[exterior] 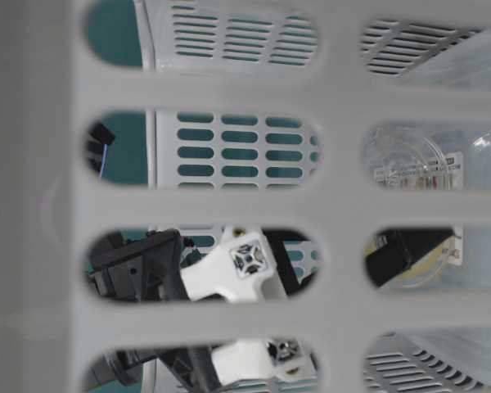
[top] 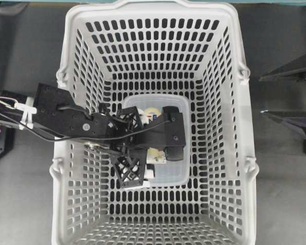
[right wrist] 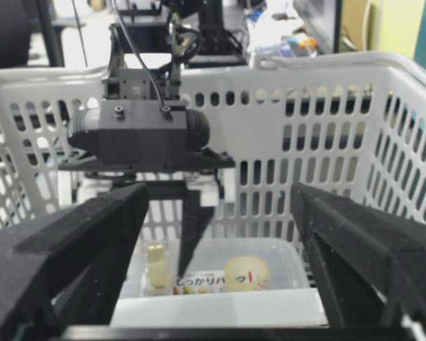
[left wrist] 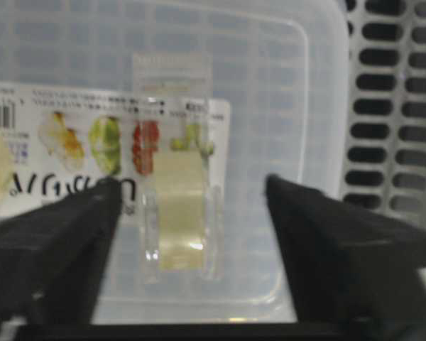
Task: Pick up the tape dispenser from the shopping basket with the left arm.
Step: 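Close the left gripper around the clear tape dispenser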
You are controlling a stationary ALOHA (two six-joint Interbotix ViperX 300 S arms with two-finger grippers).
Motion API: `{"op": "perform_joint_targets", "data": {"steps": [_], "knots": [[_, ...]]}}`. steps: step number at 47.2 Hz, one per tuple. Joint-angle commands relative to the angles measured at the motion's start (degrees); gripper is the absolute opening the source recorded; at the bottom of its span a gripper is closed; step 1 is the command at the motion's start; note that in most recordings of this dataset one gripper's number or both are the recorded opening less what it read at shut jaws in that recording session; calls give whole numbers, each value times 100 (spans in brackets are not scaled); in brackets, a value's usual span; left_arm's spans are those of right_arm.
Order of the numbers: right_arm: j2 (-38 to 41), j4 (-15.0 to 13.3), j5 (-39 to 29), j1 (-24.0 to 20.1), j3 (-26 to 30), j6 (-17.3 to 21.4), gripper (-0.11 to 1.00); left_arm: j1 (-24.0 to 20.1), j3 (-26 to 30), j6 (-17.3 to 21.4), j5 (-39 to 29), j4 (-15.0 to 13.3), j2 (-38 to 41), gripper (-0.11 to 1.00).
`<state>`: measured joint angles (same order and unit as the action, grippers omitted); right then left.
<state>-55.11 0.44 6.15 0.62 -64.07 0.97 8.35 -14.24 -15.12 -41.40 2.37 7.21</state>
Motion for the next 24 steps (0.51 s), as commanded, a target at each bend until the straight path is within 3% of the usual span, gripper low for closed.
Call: {"op": "perform_joint_targets", "data": {"steps": [1,6,7,14,24], "knots": [[26,18,18,-18,88,9,77,-9,97,35,-62,18,-167,62],[26,18,18,-18,88,9,77,-9,325,114,-360,18,-352,30],[18,18,18,-18,79,9,77,-9,387,141,-439,18,-396,28],[18,18,18,-18,79,9,77,9,1169,369,-1318,18,-642,29],[18,18,44,-18,79,9,77,44,2760,580,-2707,18,-738,28]]}}
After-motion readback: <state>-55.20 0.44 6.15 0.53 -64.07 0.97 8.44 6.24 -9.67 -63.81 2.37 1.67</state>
